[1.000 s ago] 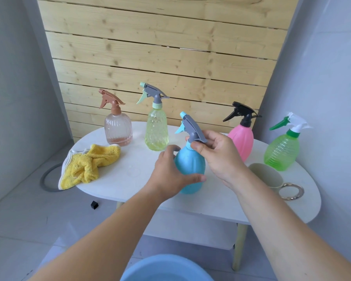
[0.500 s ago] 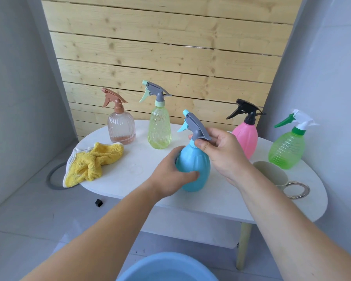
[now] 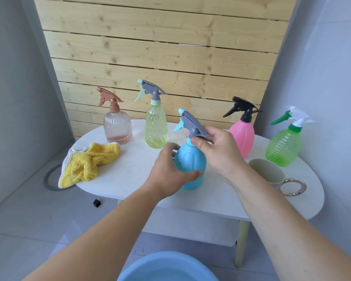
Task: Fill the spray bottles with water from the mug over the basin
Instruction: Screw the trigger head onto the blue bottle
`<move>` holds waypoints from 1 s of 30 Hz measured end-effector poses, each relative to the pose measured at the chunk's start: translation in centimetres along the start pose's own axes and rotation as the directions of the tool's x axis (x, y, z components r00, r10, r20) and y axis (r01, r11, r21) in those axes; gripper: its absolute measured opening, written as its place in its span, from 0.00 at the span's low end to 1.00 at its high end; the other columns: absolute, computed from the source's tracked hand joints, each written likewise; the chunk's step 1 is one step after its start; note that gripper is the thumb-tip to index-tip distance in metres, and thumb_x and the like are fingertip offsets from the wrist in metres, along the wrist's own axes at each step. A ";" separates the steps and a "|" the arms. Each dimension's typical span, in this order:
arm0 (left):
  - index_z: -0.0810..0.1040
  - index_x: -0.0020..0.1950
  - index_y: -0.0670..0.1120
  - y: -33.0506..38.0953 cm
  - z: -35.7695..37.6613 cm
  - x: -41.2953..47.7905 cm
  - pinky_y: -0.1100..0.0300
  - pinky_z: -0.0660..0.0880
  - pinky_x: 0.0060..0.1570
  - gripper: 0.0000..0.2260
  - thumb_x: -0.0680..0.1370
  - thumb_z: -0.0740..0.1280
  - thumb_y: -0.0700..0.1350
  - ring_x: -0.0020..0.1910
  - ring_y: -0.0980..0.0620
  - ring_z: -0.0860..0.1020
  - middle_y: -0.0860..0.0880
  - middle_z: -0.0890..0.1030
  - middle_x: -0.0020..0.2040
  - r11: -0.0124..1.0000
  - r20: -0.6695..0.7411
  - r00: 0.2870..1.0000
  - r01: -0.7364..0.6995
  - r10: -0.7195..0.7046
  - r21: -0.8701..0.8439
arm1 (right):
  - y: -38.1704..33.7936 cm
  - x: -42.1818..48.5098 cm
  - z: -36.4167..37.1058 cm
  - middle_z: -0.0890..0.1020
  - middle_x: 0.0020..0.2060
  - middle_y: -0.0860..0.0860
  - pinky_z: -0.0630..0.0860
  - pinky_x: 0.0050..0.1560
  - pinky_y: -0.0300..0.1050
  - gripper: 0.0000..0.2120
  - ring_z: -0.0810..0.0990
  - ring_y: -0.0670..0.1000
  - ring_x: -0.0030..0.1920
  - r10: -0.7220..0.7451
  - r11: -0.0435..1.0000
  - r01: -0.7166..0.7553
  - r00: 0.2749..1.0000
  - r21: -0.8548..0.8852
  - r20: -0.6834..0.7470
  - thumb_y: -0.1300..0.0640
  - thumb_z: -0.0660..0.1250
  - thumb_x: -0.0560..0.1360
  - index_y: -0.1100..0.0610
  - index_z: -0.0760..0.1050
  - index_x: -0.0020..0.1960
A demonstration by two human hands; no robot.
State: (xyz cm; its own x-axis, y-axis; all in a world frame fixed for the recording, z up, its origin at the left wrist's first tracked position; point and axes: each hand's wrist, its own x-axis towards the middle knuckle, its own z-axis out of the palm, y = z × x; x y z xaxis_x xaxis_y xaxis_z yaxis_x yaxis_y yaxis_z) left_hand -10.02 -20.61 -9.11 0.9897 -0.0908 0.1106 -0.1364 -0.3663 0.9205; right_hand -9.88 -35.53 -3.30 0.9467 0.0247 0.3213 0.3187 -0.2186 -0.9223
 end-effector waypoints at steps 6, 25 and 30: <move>0.66 0.64 0.57 0.0 0.6 -0.2 0.48 0.79 0.57 0.37 0.62 0.81 0.60 0.59 0.50 0.76 0.52 0.75 0.59 0.998 -0.027 1.000 0.008 -0.007 0.065 | 0.0 -0.2 -0.1 0.87 0.47 0.46 0.76 0.58 0.39 0.09 0.83 0.43 0.51 0.023 1.000 -0.024 1.000 -0.005 -0.017 0.61 0.69 0.77 0.50 0.81 0.54; 0.70 0.69 0.58 -1.4 -1.1 0.5 0.51 0.83 0.54 0.37 0.64 0.82 0.47 0.54 0.55 0.83 0.53 0.82 0.58 0.999 0.123 0.992 0.027 -0.030 0.030 | 2.2 -4.0 -1.0 0.82 0.58 0.40 0.78 0.56 0.50 0.19 0.83 0.44 0.55 0.519 0.824 -0.536 0.844 0.183 0.136 0.39 0.48 0.83 0.38 0.73 0.64; 0.70 0.71 0.58 -0.2 -0.5 2.5 0.49 0.83 0.52 0.38 0.64 0.82 0.48 0.55 0.54 0.82 0.53 0.81 0.58 0.999 0.051 0.999 -0.006 0.004 0.052 | 1.7 -1.2 -1.3 0.81 0.61 0.43 0.78 0.46 0.45 0.25 0.84 0.48 0.55 0.558 0.774 -0.546 0.827 0.320 0.061 0.36 0.48 0.81 0.44 0.67 0.72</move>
State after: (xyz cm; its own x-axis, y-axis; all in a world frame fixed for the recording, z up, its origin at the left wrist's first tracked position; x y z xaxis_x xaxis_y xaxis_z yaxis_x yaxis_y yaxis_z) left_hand -7.53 -20.32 -8.88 0.9857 -0.1396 0.0945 -0.1447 -0.4130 0.8992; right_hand -10.58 -37.15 -4.97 0.9640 -0.0417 -0.2626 -0.2553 0.1298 -0.9581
